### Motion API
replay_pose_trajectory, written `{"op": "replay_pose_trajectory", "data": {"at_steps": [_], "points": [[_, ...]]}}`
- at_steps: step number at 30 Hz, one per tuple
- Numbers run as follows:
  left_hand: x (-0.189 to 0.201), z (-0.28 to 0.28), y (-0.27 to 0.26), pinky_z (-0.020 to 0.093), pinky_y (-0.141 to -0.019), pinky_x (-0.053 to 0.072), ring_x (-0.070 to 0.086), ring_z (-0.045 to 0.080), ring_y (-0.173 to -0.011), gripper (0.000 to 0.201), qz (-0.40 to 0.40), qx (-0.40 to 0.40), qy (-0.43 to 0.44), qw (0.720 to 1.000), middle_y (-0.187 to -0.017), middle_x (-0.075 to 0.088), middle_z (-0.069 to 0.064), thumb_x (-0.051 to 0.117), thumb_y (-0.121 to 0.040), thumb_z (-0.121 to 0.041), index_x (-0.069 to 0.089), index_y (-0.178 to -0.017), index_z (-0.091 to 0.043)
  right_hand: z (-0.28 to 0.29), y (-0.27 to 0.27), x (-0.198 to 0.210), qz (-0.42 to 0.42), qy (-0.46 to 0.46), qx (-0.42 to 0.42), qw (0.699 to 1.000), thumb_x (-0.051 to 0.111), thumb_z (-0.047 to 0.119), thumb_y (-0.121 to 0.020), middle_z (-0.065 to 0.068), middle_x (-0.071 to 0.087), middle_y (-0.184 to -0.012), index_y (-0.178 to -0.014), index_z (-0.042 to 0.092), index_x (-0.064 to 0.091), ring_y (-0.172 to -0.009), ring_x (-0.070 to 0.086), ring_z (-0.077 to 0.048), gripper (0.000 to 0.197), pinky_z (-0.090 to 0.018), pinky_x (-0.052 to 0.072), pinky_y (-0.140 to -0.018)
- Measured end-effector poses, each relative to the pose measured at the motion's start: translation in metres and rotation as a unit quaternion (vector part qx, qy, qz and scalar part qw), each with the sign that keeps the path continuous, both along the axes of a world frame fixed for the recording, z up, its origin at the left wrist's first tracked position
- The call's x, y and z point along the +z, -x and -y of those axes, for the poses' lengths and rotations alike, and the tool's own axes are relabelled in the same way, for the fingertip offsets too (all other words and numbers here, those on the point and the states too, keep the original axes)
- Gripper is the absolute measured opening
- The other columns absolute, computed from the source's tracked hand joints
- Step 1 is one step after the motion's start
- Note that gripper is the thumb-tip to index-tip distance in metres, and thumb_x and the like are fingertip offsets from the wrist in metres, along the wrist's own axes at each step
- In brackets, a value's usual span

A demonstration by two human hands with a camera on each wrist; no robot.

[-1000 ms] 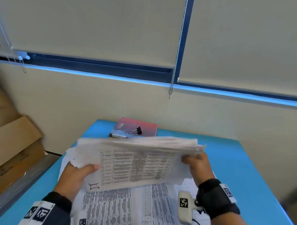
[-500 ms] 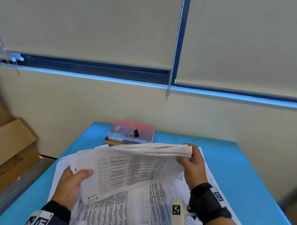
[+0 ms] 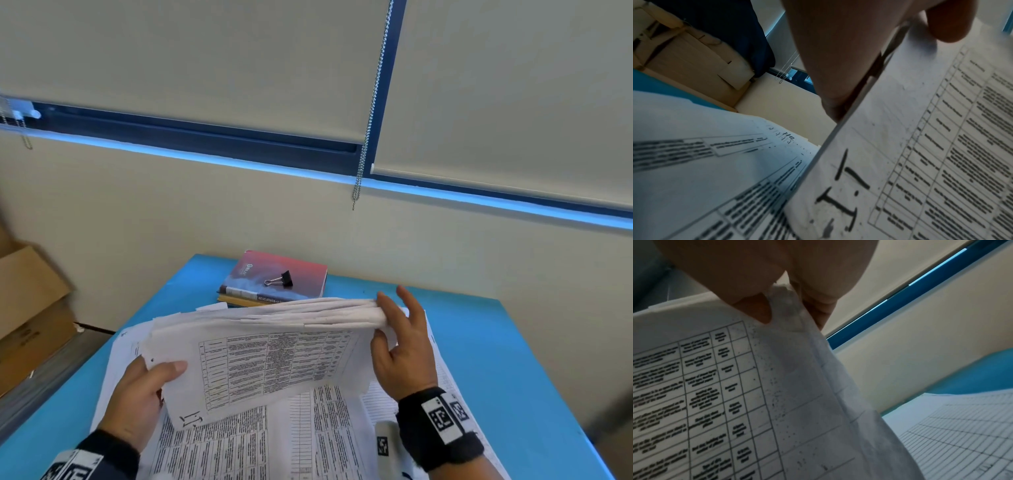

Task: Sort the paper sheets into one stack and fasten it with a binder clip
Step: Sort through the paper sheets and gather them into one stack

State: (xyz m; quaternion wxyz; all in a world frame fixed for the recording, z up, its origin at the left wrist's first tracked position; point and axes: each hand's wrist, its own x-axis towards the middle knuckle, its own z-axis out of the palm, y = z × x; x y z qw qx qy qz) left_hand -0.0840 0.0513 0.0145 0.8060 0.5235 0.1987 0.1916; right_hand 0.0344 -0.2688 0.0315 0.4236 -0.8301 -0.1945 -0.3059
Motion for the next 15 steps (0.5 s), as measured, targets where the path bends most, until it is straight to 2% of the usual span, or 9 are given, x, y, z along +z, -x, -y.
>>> {"op": "replay_pose_trajectory", "data": {"at_steps": [2, 4, 5, 7, 8, 10, 11, 13, 15], "points": [[0.001, 0.000, -0.001, 0.061, -0.100, 0.042, 0.060, 0.046, -0.111, 0.047, 0.003, -0.007, -0.005, 1.000, -0.114, 0.069, 0.023, 0.066, -0.066, -0.008, 0.067, -0.112, -0.008, -0.001, -0.001, 0.003, 0.012, -0.017, 0.001, 1.000, 0.051, 0.004, -0.075, -0.007, 0.039, -0.146, -0.141, 0.024, 0.045, -0.126, 0.022, 0.026, 0.069, 0.006, 0.018, -0.098], [0.001, 0.002, -0.002, 0.058, -0.097, 0.045, 0.062, 0.044, -0.107, 0.042, -0.001, -0.012, -0.013, 1.000, -0.109, 0.071, 0.021, 0.065, -0.066, -0.006, 0.069, -0.108, -0.009, -0.003, 0.000, 0.006, 0.027, -0.010, 0.013, 0.999, 0.051, 0.000, -0.074, -0.005, 0.034, -0.147, -0.145, 0.036, 0.034, -0.131, 0.022, 0.020, 0.081, 0.004, 0.017, -0.101], [0.001, 0.002, -0.002, 0.058, -0.097, 0.045, 0.062, 0.044, -0.107, 0.041, -0.002, -0.013, -0.016, 1.000, -0.109, 0.072, 0.021, 0.065, -0.067, -0.006, 0.069, -0.107, -0.009, -0.003, 0.000, 0.007, 0.034, 0.003, 0.017, 0.999, 0.050, -0.002, -0.074, -0.006, 0.031, -0.149, -0.145, 0.038, 0.034, -0.131, 0.024, 0.018, 0.082, 0.005, 0.017, -0.099], [0.000, 0.001, -0.003, 0.060, -0.099, 0.043, 0.061, 0.046, -0.109, 0.035, -0.002, -0.009, -0.016, 1.000, -0.110, 0.071, 0.022, 0.062, -0.074, -0.001, 0.068, -0.108, -0.007, -0.004, -0.001, 0.008, 0.038, 0.030, 0.024, 0.999, 0.050, 0.003, -0.078, -0.008, 0.026, -0.154, -0.139, 0.036, 0.042, -0.130, 0.028, 0.014, 0.071, 0.005, 0.020, -0.097], [0.000, 0.000, -0.003, 0.061, -0.100, 0.042, 0.060, 0.046, -0.109, 0.034, -0.003, -0.007, -0.015, 1.000, -0.111, 0.070, 0.023, 0.059, -0.077, 0.000, 0.067, -0.109, -0.006, -0.005, -0.001, 0.009, 0.038, 0.038, 0.028, 0.998, 0.050, 0.010, -0.080, -0.008, 0.025, -0.155, -0.134, 0.036, 0.046, -0.130, 0.032, 0.011, 0.060, 0.002, 0.025, -0.097], [0.001, -0.001, -0.004, 0.062, -0.101, 0.041, 0.060, 0.046, -0.110, 0.040, -0.010, -0.008, -0.017, 1.000, -0.114, 0.069, 0.024, 0.063, -0.071, -0.002, 0.067, -0.110, -0.006, -0.005, 0.000, 0.011, 0.043, 0.038, 0.025, 0.998, 0.050, 0.023, -0.081, -0.003, 0.027, -0.155, -0.121, 0.037, 0.051, -0.121, 0.042, 0.008, 0.043, -0.012, 0.041, -0.089], [0.002, -0.001, -0.003, 0.062, -0.101, 0.040, 0.060, 0.045, -0.110, 0.044, -0.012, -0.008, -0.018, 1.000, -0.115, 0.068, 0.024, 0.066, -0.067, -0.003, 0.066, -0.111, -0.006, -0.004, 0.001, 0.012, 0.048, 0.029, 0.016, 0.998, 0.053, 0.023, -0.081, -0.001, 0.029, -0.154, -0.117, 0.036, 0.051, -0.115, 0.044, 0.014, 0.038, -0.017, 0.044, -0.081], [0.001, -0.002, -0.004, 0.063, -0.102, 0.040, 0.059, 0.046, -0.112, 0.050, -0.015, -0.009, -0.017, 1.000, -0.117, 0.067, 0.025, 0.067, -0.064, -0.006, 0.065, -0.114, -0.006, -0.004, 0.002, 0.014, 0.060, 0.009, 0.001, 0.998, 0.057, 0.013, -0.081, -0.004, 0.033, -0.152, -0.113, 0.032, 0.050, -0.111, 0.040, 0.024, 0.039, -0.021, 0.045, -0.073], [-0.002, -0.003, -0.006, 0.064, -0.102, 0.040, 0.059, 0.047, -0.113, 0.052, -0.014, -0.004, -0.017, 1.000, -0.117, 0.067, 0.024, 0.066, -0.064, -0.008, 0.064, -0.116, -0.005, -0.002, 0.001, 0.014, 0.073, 0.012, 0.003, 0.997, 0.056, 0.006, -0.081, -0.009, 0.035, -0.151, -0.119, 0.031, 0.051, -0.113, 0.036, 0.025, 0.045, -0.016, 0.045, -0.077]]}}
